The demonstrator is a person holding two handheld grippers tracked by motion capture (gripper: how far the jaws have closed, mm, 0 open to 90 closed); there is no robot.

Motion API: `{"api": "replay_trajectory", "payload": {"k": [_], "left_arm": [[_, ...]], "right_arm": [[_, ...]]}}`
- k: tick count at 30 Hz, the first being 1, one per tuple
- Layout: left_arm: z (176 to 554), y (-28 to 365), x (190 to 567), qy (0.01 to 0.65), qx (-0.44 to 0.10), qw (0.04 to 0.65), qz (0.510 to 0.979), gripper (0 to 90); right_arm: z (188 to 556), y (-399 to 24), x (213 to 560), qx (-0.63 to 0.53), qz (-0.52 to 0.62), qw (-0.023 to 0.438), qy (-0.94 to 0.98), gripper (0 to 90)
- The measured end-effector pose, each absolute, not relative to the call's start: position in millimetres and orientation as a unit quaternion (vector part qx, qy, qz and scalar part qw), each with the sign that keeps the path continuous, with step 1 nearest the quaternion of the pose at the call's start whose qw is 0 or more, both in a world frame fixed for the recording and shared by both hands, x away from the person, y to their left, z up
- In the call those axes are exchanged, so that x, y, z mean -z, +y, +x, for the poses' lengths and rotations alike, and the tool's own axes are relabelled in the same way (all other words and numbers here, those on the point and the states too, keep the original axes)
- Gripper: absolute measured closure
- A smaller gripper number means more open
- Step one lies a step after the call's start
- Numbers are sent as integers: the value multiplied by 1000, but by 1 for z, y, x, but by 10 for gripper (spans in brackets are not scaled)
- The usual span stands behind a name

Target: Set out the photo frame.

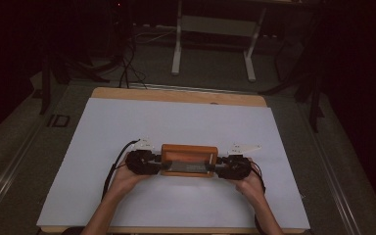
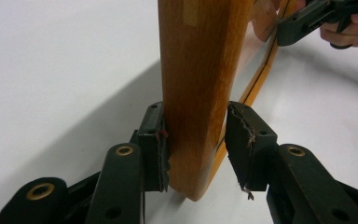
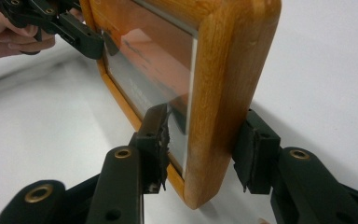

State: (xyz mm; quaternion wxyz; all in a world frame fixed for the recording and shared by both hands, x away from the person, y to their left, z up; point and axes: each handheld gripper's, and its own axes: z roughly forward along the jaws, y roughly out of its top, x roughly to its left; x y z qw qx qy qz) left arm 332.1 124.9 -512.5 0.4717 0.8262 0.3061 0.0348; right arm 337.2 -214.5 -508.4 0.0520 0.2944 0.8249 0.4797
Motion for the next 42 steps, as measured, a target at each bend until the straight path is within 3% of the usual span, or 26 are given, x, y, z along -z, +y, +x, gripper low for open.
{"api": "replay_trajectory", "payload": {"k": [42], "left_arm": [[339, 123, 523, 339, -15, 474, 812, 594]], "right_arm": [[347, -218, 520, -488, 320, 23, 812, 579]]}}
